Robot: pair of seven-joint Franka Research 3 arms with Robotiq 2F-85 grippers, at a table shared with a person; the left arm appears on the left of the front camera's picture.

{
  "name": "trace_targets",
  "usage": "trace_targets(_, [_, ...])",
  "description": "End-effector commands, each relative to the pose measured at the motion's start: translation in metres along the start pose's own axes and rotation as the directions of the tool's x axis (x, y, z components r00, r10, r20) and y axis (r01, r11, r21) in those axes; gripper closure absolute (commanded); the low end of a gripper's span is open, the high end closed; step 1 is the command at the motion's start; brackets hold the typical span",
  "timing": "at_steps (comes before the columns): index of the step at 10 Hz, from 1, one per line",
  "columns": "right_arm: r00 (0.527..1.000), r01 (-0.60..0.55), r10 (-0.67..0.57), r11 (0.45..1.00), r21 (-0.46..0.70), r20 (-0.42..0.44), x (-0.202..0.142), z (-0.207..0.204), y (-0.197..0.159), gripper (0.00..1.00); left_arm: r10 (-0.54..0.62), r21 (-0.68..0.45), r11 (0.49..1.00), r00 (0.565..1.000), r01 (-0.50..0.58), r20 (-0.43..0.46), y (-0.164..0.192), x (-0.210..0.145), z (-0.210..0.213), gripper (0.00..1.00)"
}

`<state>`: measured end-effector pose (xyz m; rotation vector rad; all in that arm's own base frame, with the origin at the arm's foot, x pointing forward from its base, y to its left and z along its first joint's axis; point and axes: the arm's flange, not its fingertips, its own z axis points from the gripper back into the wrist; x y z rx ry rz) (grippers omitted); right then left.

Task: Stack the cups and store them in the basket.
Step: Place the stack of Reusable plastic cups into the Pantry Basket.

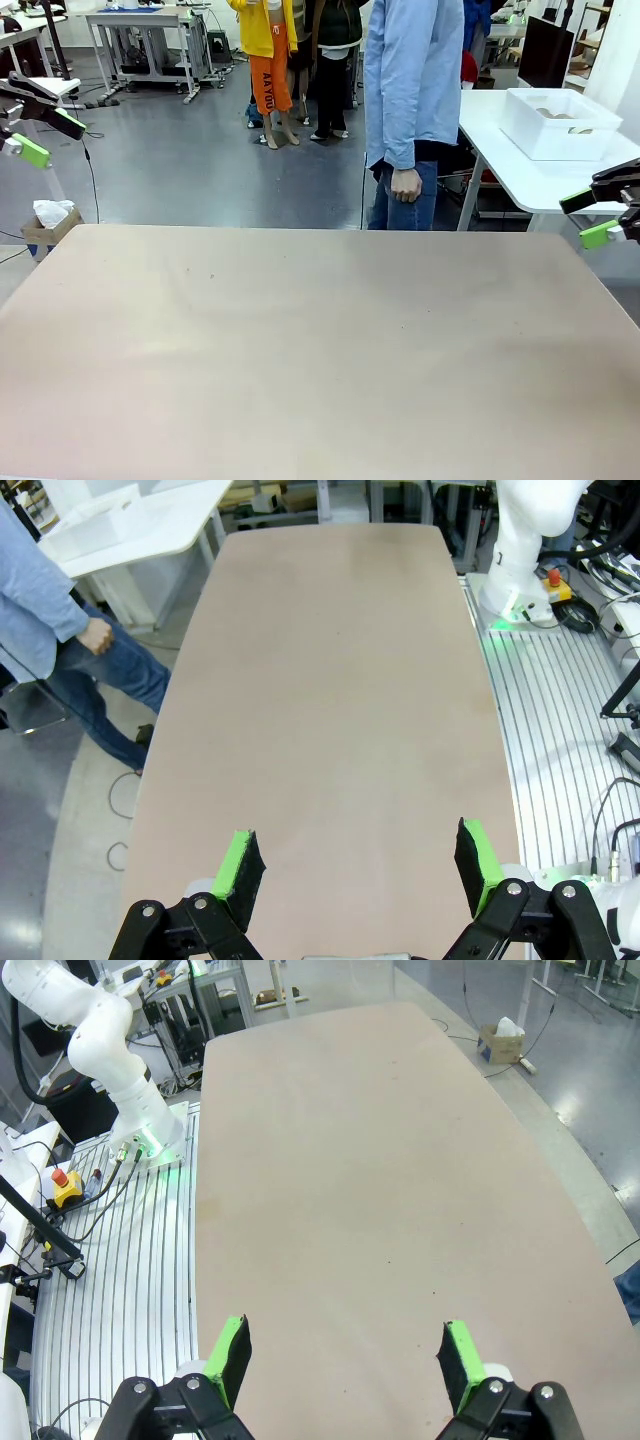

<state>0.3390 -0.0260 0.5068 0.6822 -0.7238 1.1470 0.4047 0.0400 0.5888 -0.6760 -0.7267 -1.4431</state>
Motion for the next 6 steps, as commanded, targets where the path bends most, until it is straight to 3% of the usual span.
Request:
trace_targets(1, [0.999,-0.023,0.023,1.000,0.002,0.033,0.0021,0.0010,-0.0025,0.00,0.011,-0.002,1.000,1.000,-0.011,-0.012,-0.0004,0.0023,0.0009,0.00])
trace_targets(6, [0.999,-0.023,0.023,1.000,0.002,0.033,0.0021,0.0010,-0.0025,0.00,0.011,-0.002,1.000,1.000,-0.011,-0.012,-0.0004,0.0023,0.0009,0.00])
